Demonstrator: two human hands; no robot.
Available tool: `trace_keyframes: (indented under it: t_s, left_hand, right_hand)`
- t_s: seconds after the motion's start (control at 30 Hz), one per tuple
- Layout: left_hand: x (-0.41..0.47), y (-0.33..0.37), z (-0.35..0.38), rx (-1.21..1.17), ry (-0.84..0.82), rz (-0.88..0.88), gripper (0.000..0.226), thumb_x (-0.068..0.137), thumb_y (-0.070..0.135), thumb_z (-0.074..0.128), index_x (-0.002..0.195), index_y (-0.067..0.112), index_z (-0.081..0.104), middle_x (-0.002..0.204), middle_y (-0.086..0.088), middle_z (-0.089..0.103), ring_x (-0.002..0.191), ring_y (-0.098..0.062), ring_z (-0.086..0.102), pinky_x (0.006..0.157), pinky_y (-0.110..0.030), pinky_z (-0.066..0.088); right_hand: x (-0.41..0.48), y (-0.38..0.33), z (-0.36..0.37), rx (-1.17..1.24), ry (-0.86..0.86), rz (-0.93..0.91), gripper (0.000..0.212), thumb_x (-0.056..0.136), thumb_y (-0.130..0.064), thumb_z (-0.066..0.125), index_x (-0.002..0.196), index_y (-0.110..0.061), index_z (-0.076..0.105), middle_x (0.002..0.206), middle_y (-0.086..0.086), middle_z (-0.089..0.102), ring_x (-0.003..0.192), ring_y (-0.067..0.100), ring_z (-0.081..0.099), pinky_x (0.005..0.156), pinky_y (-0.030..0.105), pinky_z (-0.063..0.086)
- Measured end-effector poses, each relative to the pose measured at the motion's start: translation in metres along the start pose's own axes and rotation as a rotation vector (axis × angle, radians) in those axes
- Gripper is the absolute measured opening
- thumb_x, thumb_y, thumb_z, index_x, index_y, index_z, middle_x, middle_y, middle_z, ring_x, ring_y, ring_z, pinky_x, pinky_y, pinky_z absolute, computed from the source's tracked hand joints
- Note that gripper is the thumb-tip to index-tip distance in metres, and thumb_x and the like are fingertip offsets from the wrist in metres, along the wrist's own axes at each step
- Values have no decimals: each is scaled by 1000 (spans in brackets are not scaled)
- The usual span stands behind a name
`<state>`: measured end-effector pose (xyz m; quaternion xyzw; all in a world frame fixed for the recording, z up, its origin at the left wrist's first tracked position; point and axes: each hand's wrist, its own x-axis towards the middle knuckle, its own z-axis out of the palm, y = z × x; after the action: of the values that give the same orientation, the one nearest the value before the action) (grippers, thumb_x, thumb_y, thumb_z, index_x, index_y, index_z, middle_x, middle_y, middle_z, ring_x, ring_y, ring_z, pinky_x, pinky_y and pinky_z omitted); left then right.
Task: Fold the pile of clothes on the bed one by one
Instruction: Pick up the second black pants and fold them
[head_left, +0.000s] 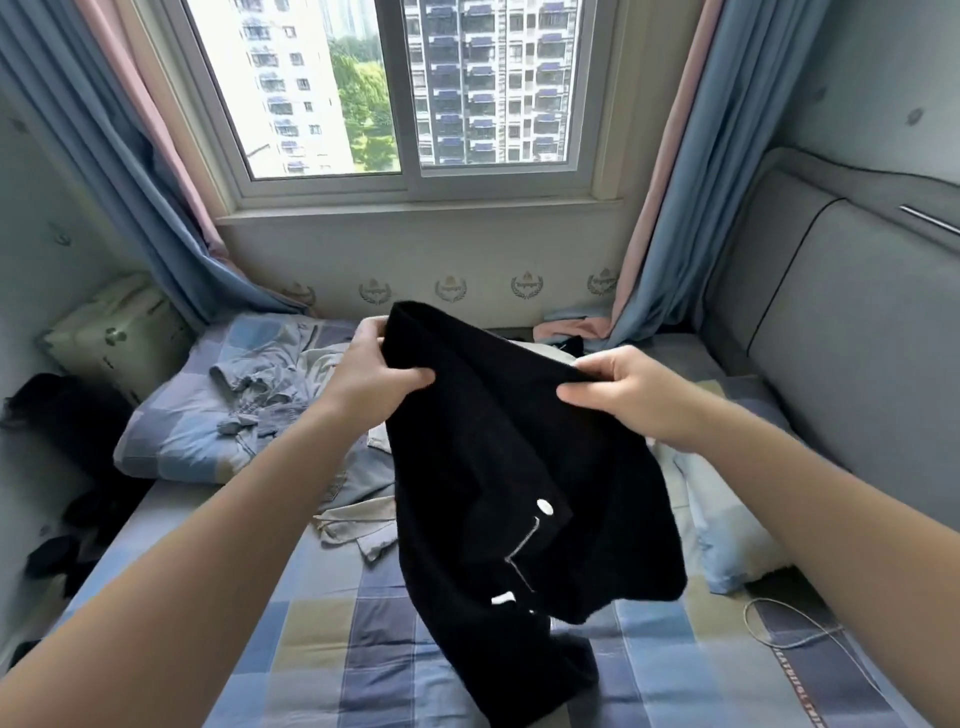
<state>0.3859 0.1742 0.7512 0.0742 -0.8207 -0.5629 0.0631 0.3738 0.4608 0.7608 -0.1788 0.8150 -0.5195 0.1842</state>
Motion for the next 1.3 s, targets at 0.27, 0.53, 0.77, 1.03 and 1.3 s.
trace_keyframes:
  t_s: [0.27, 0.53, 0.77, 1.03, 1.3]
  left_hand:
    - [-13, 16, 46, 452, -205, 402, 108, 66, 56, 86, 154, 41, 26, 163, 12, 23, 152, -11, 10, 124, -35, 15]
    - [9, 31, 47, 768, -151, 506, 33, 80, 56, 74, 102, 34, 63, 95, 6, 69, 93, -24, 65, 77, -37, 52]
    - [49, 28, 1, 1103, -20, 191, 17, 84, 12, 57, 81, 29, 54, 102, -2, 62, 94, -31, 58, 71, -34, 43]
    - [72, -4, -44, 1146, 139, -50, 23, 85, 1, 47, 98, 19, 53, 119, -8, 50, 120, -35, 47, 91, -43, 47]
    - [59, -51, -89, 935, 204, -331, 13, 88, 8, 46, 96, 12, 56, 96, -14, 68, 82, -29, 69, 69, -36, 56]
  right_hand:
    - [13, -59, -8, -351, -112, -193, 12, 95, -28, 68, 96, -19, 76, 95, 21, 69, 82, 35, 64, 88, 54, 52]
    - [22, -65, -41, -655, -77, -178, 8, 92, -27, 71, 95, -35, 70, 89, -11, 70, 84, 9, 67, 81, 30, 57]
    - [55, 2, -77, -941, 292, -56, 13, 92, -16, 67, 86, -25, 61, 93, 5, 65, 84, 27, 63, 77, 40, 54]
    - [71, 33, -92, -1031, 453, 149, 23, 81, 4, 49, 87, -19, 52, 97, 6, 50, 87, 29, 53, 72, 41, 50]
    - [78, 42, -89, -889, 524, 254, 15, 81, -1, 46, 91, -12, 48, 95, 11, 53, 80, 32, 55, 64, 36, 44]
